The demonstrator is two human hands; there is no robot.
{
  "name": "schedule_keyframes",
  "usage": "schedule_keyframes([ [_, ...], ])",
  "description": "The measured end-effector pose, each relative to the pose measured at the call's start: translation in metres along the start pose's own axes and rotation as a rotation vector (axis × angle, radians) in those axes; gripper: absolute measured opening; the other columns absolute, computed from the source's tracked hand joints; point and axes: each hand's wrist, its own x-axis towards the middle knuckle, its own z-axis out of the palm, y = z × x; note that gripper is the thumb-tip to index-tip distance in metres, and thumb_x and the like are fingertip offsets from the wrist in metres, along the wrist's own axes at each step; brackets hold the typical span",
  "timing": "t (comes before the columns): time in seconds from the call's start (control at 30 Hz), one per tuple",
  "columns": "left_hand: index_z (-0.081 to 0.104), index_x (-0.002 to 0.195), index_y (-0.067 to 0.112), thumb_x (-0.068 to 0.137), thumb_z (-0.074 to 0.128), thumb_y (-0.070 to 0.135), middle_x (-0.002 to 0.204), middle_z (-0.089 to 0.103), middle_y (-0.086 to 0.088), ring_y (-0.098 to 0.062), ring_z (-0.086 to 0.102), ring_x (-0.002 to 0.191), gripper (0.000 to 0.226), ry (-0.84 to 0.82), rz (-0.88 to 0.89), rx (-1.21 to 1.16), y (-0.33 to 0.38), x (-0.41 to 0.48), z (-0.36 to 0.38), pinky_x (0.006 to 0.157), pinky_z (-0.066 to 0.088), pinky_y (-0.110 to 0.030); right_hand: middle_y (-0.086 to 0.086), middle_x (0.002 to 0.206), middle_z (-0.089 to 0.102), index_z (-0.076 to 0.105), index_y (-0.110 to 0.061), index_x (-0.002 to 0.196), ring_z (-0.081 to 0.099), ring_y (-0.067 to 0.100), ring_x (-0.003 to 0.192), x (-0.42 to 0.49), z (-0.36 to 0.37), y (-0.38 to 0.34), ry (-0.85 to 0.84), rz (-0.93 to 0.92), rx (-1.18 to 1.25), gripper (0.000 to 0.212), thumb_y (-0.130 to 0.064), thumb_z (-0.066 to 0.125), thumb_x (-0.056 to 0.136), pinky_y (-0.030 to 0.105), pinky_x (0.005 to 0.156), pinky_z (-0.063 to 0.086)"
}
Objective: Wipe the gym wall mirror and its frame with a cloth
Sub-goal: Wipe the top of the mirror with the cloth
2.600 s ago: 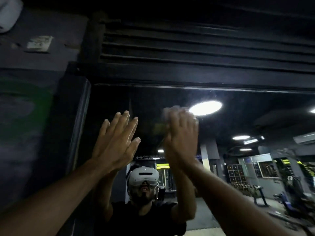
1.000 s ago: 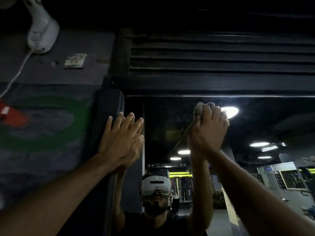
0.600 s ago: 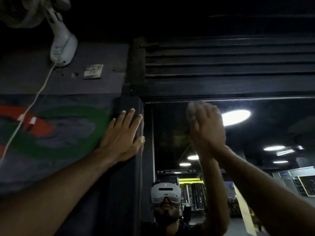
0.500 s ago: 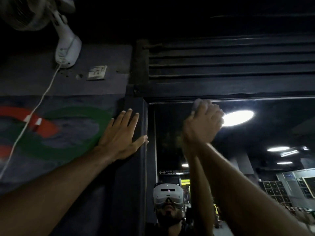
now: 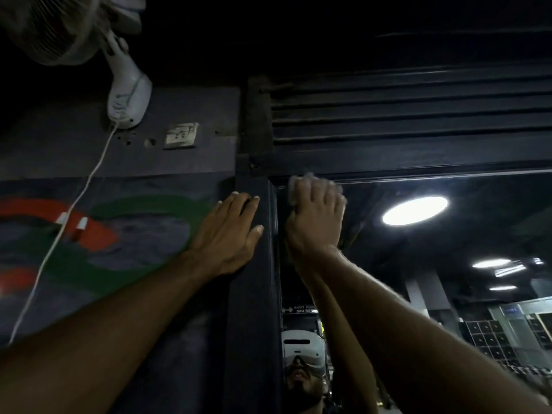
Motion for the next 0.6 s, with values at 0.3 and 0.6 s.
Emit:
schedule_keyframes([
  [0.3,0.013,0.163,0.017,0.104,0.028,0.047,0.172,0.003,-0.008,-0.028,-0.003,0.158,0.068,-0.063,-0.017,-0.087,0.035,-0.038,0.008,0.128,0.002,-0.045,0.002,0.168,0.023,0.027,-0.033,0.158,0.012,0.027,0.157,-0.106,-0.054,0.076,-0.289,-0.573,-0.066,0.054,-0.046,0.03,0.106,0.05,0.126,0.011],
  [0.6,0.024,0.16,0.007,0.096,0.017,0.043,0.169,0.016,-0.013,-0.031,0.013,0.157,0.074,-0.01,0.021,-0.07,0.045,-0.074,0.025,0.126,0.012,-0.046,0.011,0.163,0.026,0.029,-0.027,0.156,0.019,0.037,0.152,-0.127,-0.043,0.055,-0.066,0.009,-0.075,0.068,-0.028,0.048,0.091,0.061,0.122,0.018],
])
